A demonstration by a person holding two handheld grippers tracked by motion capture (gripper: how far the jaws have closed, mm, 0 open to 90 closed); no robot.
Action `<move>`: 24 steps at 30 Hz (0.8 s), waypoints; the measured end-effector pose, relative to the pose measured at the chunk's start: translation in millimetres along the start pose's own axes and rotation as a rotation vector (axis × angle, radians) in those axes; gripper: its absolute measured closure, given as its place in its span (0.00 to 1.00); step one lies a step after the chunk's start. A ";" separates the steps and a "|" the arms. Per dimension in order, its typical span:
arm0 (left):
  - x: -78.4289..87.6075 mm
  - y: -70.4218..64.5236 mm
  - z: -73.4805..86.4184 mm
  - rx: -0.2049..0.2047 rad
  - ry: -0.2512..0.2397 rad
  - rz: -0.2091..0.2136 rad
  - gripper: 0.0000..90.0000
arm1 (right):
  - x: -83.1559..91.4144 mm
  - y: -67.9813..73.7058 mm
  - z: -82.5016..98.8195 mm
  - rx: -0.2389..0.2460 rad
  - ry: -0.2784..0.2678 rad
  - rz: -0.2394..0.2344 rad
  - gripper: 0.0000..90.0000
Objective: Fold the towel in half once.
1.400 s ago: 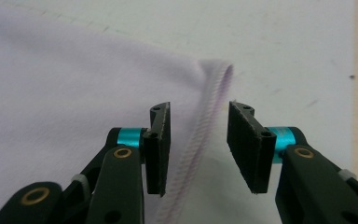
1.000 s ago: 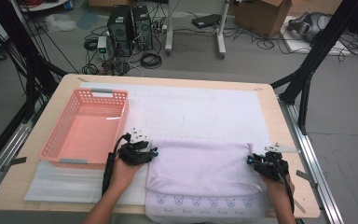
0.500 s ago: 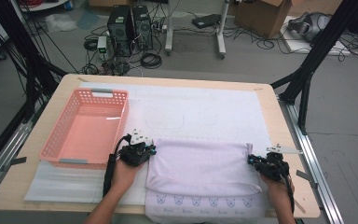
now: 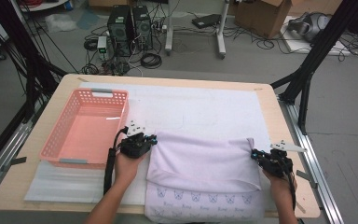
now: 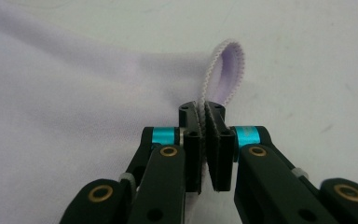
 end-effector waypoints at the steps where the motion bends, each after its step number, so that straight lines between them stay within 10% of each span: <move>1: -1.6 2.1 -4.6 0.007 -0.001 -0.005 0.98 | -1.6 -1.0 -3.7 0.001 -0.004 0.002 0.96; 24: -56.8 51.0 -52.6 0.082 -0.005 -0.115 0.97 | -67.7 -24.5 -84.9 0.001 0.003 0.053 0.96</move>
Point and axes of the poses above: each handheld gripper's, and its own axes: x roughly backward along the jaws, z roughly out of its underside, y roughly to its left, the point moved 5 cm from there along -x, roughly forward along the jaws, and after that the axes turned 1 degree about x, right-handed, at the moved point
